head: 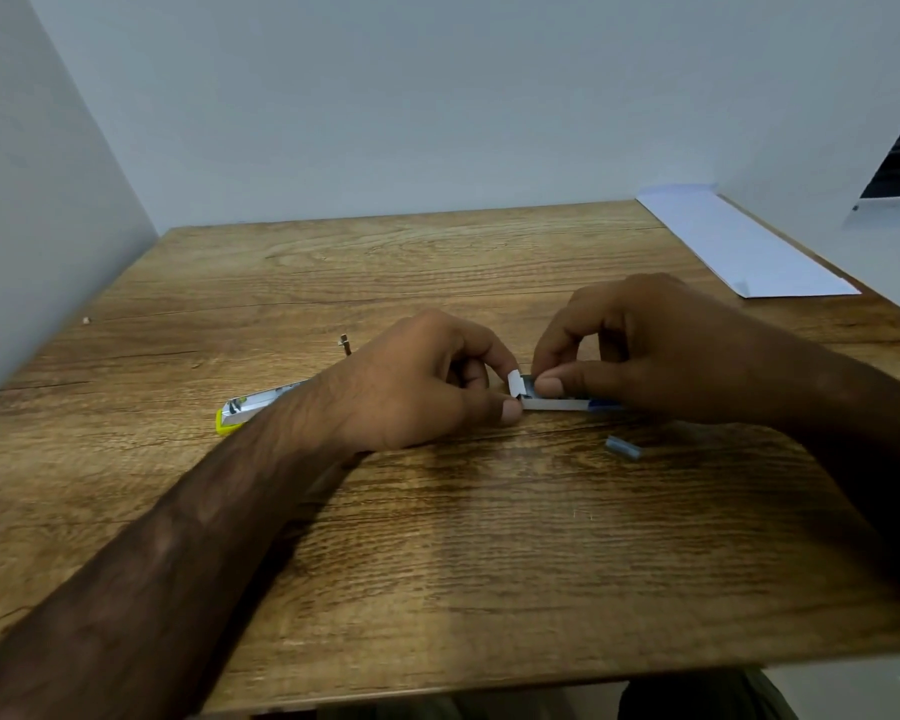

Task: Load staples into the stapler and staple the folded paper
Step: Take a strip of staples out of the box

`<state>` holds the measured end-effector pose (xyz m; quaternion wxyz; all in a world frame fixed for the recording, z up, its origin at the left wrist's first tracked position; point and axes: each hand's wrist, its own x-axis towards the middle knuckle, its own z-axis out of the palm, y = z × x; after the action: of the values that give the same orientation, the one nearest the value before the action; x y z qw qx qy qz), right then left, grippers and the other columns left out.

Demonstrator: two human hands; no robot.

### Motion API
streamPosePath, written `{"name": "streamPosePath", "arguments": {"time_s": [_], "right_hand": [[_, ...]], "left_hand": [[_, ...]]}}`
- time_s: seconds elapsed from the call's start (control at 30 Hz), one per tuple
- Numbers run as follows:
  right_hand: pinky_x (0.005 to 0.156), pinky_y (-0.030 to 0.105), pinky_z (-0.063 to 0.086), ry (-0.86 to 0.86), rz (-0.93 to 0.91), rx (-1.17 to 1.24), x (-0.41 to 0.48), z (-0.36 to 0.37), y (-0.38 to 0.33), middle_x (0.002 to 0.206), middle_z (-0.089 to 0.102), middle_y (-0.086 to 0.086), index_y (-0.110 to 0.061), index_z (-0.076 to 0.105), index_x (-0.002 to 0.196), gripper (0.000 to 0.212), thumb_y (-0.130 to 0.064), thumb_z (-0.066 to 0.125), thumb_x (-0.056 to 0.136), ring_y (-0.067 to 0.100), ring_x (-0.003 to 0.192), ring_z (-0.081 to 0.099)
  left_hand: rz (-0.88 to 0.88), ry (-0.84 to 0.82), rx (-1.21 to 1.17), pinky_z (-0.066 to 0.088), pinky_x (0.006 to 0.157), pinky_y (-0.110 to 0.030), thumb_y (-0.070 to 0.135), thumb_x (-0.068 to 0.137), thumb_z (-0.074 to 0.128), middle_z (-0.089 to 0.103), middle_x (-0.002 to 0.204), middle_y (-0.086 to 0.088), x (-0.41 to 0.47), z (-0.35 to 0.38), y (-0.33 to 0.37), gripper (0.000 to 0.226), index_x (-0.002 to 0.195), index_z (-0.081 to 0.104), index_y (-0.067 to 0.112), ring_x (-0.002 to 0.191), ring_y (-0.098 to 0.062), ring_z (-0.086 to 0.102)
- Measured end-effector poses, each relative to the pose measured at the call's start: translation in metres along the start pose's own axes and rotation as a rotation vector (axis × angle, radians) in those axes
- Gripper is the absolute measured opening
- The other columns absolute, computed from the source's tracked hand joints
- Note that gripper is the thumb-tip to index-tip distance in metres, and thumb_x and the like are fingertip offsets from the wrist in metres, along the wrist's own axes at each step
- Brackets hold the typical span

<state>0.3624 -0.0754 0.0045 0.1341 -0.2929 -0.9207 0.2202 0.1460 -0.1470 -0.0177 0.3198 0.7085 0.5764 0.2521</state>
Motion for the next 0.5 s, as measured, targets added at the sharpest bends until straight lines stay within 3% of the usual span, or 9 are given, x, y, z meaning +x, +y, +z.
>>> {"name": "streamPosePath", "arguments": {"time_s": [0.1, 0.3, 0.5], "right_hand": [[0.053, 0.017, 0.040, -0.008, 0.018, -0.012, 0.0029, 0.0017, 0.0020, 0.087, 0.072, -0.028, -0.044, 0.073, 0.088, 0.025, -0.060, 0.067, 0.070, 0.002, 0.053, 0.061], [0.053, 0.011, 0.044, -0.019, 0.008, 0.056, 0.0010, -0.0007, 0.0044, 0.090, 0.074, -0.025, -0.044, 0.074, 0.088, 0.013, -0.047, 0.076, 0.075, 0.002, 0.049, 0.059], [0.050, 0.012, 0.038, 0.004, 0.015, 0.033, 0.0025, 0.0032, 0.0027, 0.088, 0.072, -0.026, -0.044, 0.075, 0.084, 0.018, -0.058, 0.072, 0.073, -0.005, 0.056, 0.060]], "left_hand": [[-0.002, -0.013, -0.013, 0.046, 0.063, -0.036, 0.022, 0.083, 0.081, 0.065, 0.070, -0.001, -0.0004, -0.0004, -0.0011, 0.019, 0.102, 0.075, 0.022, 0.064, -0.014, 0.057], [-0.009, -0.008, -0.009, 0.046, 0.063, -0.035, 0.021, 0.084, 0.081, 0.066, 0.071, 0.000, -0.0001, -0.0008, -0.0016, 0.019, 0.102, 0.075, 0.022, 0.063, -0.012, 0.057], [-0.006, -0.005, -0.010, 0.047, 0.063, -0.036, 0.022, 0.083, 0.081, 0.069, 0.074, -0.009, 0.0007, -0.0002, -0.0021, 0.020, 0.103, 0.075, 0.023, 0.063, -0.012, 0.058]]}}
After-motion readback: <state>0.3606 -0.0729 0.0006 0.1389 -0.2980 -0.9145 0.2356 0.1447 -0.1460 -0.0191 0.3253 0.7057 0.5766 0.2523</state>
